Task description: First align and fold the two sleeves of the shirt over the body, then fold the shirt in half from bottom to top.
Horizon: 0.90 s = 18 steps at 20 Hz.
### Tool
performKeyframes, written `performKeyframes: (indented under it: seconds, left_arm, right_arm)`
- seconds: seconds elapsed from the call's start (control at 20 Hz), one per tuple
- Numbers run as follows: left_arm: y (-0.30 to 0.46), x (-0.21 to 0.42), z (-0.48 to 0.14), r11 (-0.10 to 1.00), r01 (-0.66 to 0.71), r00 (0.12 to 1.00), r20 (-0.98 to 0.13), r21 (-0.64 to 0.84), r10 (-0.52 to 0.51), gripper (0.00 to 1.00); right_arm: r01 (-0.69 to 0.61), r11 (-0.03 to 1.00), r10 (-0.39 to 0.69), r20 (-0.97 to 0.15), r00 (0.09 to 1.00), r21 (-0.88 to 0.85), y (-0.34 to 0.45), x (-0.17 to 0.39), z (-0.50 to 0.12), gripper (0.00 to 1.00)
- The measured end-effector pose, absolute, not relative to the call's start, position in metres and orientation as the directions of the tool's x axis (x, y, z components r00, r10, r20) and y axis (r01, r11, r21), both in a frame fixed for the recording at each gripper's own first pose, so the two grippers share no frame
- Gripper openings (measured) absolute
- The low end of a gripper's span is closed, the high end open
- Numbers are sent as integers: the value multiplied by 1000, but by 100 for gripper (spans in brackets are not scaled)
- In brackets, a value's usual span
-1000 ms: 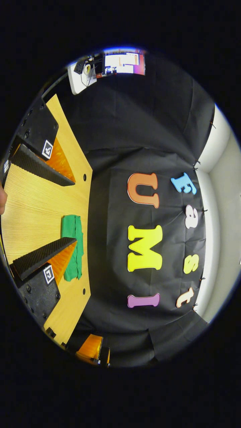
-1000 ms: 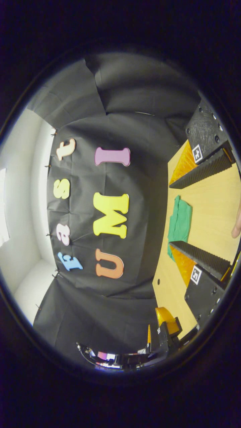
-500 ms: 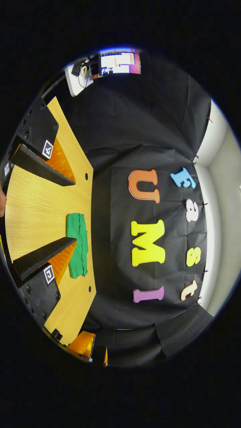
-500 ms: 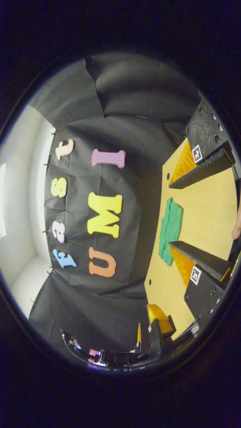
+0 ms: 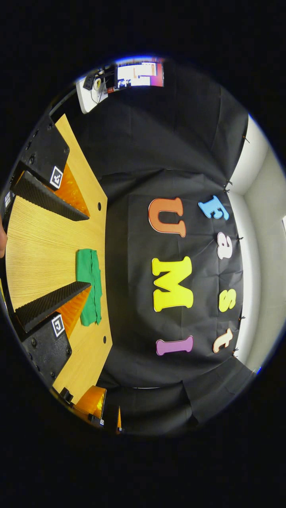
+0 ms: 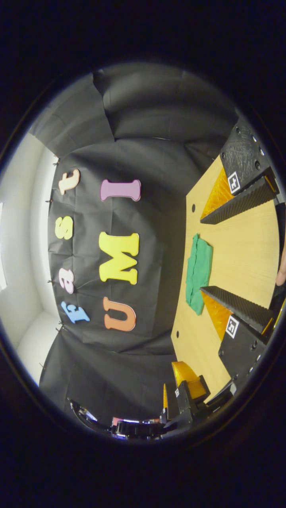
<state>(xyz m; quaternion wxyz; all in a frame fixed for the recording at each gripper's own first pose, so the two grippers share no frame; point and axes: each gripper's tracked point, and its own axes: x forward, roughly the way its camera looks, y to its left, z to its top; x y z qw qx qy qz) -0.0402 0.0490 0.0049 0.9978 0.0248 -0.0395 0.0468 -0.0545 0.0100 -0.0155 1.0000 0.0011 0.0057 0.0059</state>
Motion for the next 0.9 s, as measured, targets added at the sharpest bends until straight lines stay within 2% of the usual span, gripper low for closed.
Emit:
performKeyframes:
  seconds: [0.15,0.35,0.5,0.6,0.9]
  left_arm:
    - [52,-40,4,994,-99,993,75,46,95,99]
    - [53,-41,11,994,-100,991,88,36,97,98]
    - [52,-39,5,995,-96,993,76,28,93,99]
    - [53,-39,1,995,-94,994,60,15,93,99]
    - [56,-39,2,994,-103,993,62,29,101,99]
  right_arm:
    - [7,1000,-7,-2,1000,-20,1,-51,-9,97]
    - [60,996,-54,86,995,-72,-23,-53,28,96]
    - [140,988,-132,131,983,-58,-50,-58,39,96]
    - [137,990,-132,110,985,-43,-49,-57,32,93]
    - [95,995,-94,49,994,-25,-41,-53,18,97]
